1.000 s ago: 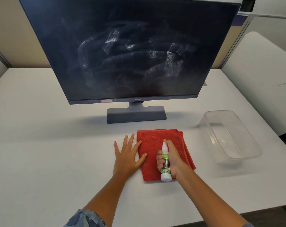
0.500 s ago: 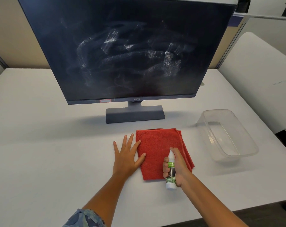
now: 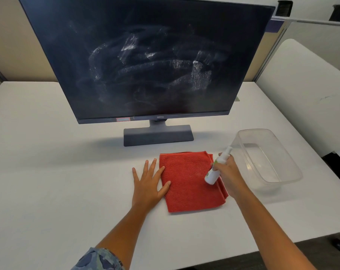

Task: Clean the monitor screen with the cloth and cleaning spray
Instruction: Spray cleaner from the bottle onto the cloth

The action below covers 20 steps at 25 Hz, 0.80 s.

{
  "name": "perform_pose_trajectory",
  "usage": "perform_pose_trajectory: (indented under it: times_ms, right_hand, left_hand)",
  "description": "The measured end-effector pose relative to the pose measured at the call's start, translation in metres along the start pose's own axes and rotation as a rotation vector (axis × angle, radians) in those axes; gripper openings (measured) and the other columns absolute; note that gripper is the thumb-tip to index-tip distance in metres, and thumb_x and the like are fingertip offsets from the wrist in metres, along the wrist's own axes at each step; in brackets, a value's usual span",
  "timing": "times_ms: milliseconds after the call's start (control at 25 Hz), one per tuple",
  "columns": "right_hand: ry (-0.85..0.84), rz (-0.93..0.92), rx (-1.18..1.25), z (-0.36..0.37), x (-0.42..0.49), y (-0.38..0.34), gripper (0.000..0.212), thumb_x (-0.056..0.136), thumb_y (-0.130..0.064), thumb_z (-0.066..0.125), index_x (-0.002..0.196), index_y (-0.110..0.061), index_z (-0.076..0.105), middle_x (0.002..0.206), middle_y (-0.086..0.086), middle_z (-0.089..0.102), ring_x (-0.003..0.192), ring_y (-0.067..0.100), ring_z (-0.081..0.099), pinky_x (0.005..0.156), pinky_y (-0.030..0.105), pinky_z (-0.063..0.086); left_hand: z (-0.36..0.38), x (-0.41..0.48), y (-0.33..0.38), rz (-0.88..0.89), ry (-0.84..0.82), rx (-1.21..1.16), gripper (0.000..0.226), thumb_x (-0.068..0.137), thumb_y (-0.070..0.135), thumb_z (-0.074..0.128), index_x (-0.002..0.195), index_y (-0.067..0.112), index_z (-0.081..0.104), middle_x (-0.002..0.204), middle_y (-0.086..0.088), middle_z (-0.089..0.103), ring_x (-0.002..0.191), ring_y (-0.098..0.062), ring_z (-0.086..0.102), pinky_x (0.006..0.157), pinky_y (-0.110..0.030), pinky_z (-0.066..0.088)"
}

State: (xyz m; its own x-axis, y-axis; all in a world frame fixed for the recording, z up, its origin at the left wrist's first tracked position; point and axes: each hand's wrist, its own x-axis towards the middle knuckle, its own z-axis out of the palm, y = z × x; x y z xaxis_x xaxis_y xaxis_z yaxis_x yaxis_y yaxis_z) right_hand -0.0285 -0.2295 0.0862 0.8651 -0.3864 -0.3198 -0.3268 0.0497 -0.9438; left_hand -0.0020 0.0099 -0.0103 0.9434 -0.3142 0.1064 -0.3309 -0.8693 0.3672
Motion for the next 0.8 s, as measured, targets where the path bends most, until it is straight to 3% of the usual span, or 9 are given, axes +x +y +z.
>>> perform_pose_trajectory:
  times_ms: [120, 240, 440, 560, 680, 800]
  right_hand:
    - [0.248, -0.169, -0.260, -0.009, 0.015, -0.002, 0.013, 0.090, -0.005, 0.052, 0.100, -0.011, 0.046, 0.086, 0.003, 0.048, 0.079, 0.020, 0.053, 0.071, 0.033, 0.047]
    - [0.386, -0.240, -0.408, -0.016, 0.026, 0.008, 0.026, 0.089, -0.009, 0.057, 0.114, -0.006, 0.051, 0.105, 0.009, 0.048, 0.094, 0.024, 0.052, 0.082, 0.037, 0.046]
    - [0.414, -0.292, -0.495, -0.022, 0.029, 0.026, 0.038, 0.081, -0.005, 0.068, 0.116, -0.001, 0.054, 0.108, 0.020, 0.056, 0.096, 0.026, 0.052, 0.079, 0.029, 0.038]
    - [0.423, -0.305, -0.470, -0.023, 0.029, 0.028, 0.042, 0.080, -0.006, 0.071, 0.119, -0.003, 0.055, 0.109, 0.017, 0.059, 0.094, 0.020, 0.051, 0.081, 0.029, 0.041]
    - [0.411, -0.307, -0.446, -0.024, 0.028, 0.030, 0.041, 0.078, -0.008, 0.073, 0.116, -0.005, 0.057, 0.105, 0.014, 0.064, 0.096, 0.024, 0.057, 0.086, 0.034, 0.047]
    - [0.401, -0.298, -0.444, -0.025, 0.027, 0.035, 0.033, 0.078, -0.011, 0.073, 0.108, -0.006, 0.059, 0.094, 0.008, 0.065, 0.092, 0.027, 0.061, 0.079, 0.030, 0.046]
  left_hand:
    - [-0.001, 0.000, 0.000, -0.006, -0.005, 0.002, 0.062, 0.085, 0.063, 0.028, 0.139, 0.032, 0.034, 0.156, 0.000, 0.017, 0.145, -0.023, 0.004, 0.111, -0.058, -0.009]
    - [-0.001, 0.001, -0.001, -0.012, -0.013, 0.002, 0.063, 0.085, 0.063, 0.027, 0.139, 0.033, 0.032, 0.156, 0.000, 0.017, 0.145, -0.022, 0.003, 0.111, -0.058, -0.011]
    - [0.000, 0.000, -0.002, -0.008, -0.020, 0.010, 0.059, 0.088, 0.061, 0.032, 0.140, 0.032, 0.031, 0.156, 0.000, 0.016, 0.145, -0.022, 0.002, 0.111, -0.057, -0.012]
    - [0.001, 0.000, -0.002, -0.009, -0.023, 0.011, 0.060, 0.088, 0.062, 0.031, 0.140, 0.033, 0.031, 0.156, 0.000, 0.015, 0.145, -0.022, 0.001, 0.110, -0.056, -0.014]
    - [0.000, 0.000, -0.001, -0.015, -0.024, 0.001, 0.063, 0.085, 0.065, 0.025, 0.140, 0.034, 0.030, 0.157, 0.001, 0.014, 0.145, -0.021, 0.000, 0.110, -0.055, -0.016]
    - [0.000, 0.001, -0.001, -0.016, -0.023, -0.009, 0.064, 0.085, 0.065, 0.024, 0.140, 0.034, 0.030, 0.156, 0.001, 0.015, 0.145, -0.021, 0.001, 0.111, -0.055, -0.015]
